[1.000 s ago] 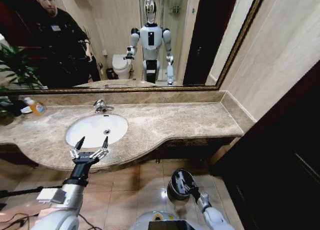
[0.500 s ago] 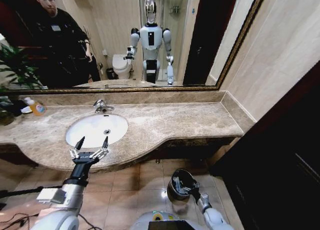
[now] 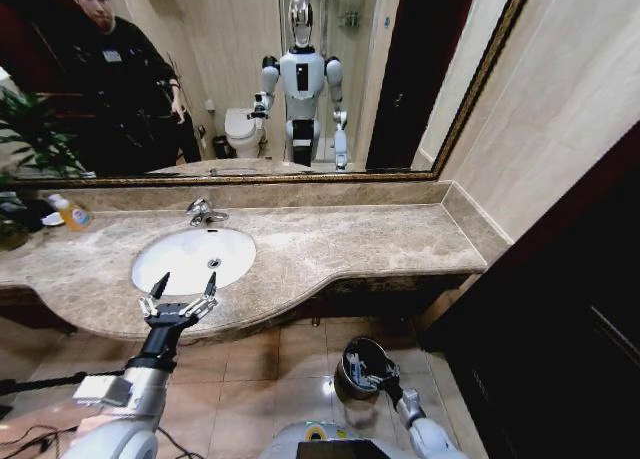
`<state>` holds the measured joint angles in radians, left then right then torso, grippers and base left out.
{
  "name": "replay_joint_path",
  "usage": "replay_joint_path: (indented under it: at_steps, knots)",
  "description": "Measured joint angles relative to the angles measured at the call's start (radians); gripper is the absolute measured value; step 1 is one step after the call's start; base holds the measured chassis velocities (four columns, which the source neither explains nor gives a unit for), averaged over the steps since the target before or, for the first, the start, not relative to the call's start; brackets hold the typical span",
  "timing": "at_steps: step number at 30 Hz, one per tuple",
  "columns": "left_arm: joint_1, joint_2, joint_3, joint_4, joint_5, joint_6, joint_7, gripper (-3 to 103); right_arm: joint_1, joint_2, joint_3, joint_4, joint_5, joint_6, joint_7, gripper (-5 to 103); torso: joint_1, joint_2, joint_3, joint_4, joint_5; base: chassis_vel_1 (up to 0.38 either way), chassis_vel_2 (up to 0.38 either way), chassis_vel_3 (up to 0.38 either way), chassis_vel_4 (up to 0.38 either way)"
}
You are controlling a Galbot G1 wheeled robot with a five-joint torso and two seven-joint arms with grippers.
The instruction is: Pick up the trash from the sink and place it in the trash bin.
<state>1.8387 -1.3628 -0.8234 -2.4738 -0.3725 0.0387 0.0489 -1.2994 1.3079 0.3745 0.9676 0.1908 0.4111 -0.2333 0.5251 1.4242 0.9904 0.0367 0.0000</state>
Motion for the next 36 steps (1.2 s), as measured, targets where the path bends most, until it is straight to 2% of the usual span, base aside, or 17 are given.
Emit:
replay_joint_path:
  at_steps: [4, 5, 8, 10, 16, 22, 26, 28, 36]
  knots:
    - [0.000, 0.000, 0.000, 0.000, 0.000, 0.000, 0.000, 100, -0.018, -0.006, 0.000, 0.041, 0.002, -0.024, 0.011, 100, 0.000, 0.000, 0.000, 0.0001, 0.0000, 0.000, 0.000, 0.000, 0.000]
    - [0.000, 0.000, 0.000, 0.000, 0.000, 0.000, 0.000, 100, -0.032, -0.009, 0.001, 0.087, 0.009, -0.049, 0.051, 100, 0.000, 0.000, 0.000, 0.0000, 0.0000, 0.000, 0.000, 0.000, 0.000]
    - [0.000, 0.000, 0.000, 0.000, 0.000, 0.000, 0.000, 100, -0.044, -0.011, 0.002, 0.132, 0.018, -0.081, 0.078, 100, 0.000, 0.000, 0.000, 0.0001, 0.0001, 0.000, 0.000, 0.000, 0.000]
    - [0.000, 0.000, 0.000, 0.000, 0.000, 0.000, 0.000, 100, -0.074, -0.025, 0.002, 0.235, 0.077, -0.136, 0.116, 100, 0.000, 0.000, 0.000, 0.0001, -0.0001, 0.000, 0.000, 0.000, 0.000]
    - [0.000, 0.000, 0.000, 0.000, 0.000, 0.000, 0.000, 100, -0.099, -0.031, 0.022, 0.353, 0.113, -0.158, 0.207, 100, 0.000, 0.000, 0.000, 0.0001, 0.0000, 0.000, 0.000, 0.000, 0.000]
    - [0.000, 0.000, 0.000, 0.000, 0.000, 0.000, 0.000, 100, -0.112, -0.050, 0.035, 0.393, 0.142, -0.147, 0.234, 100, 0.000, 0.000, 0.000, 0.0000, 0.0001, 0.000, 0.000, 0.000, 0.000]
    - [0.000, 0.000, 0.000, 0.000, 0.000, 0.000, 0.000, 100, -0.132, -0.068, 0.046, 0.471, 0.196, -0.156, 0.237, 100, 0.000, 0.000, 0.000, 0.0000, -0.0001, 0.000, 0.000, 0.000, 0.000]
    - [0.000, 0.000, 0.000, 0.000, 0.000, 0.000, 0.000, 100, -0.152, -0.071, 0.059, 0.556, 0.222, -0.182, 0.244, 100, 0.000, 0.000, 0.000, 0.0001, 0.0000, 0.000, 0.000, 0.000, 0.000]
    - [0.000, 0.000, 0.000, 0.000, 0.000, 0.000, 0.000, 100, -0.221, -0.068, 0.092, 0.760, 0.229, -0.235, 0.242, 100, 0.000, 0.000, 0.000, 0.0000, 0.0000, 0.000, 0.000, 0.000, 0.000]
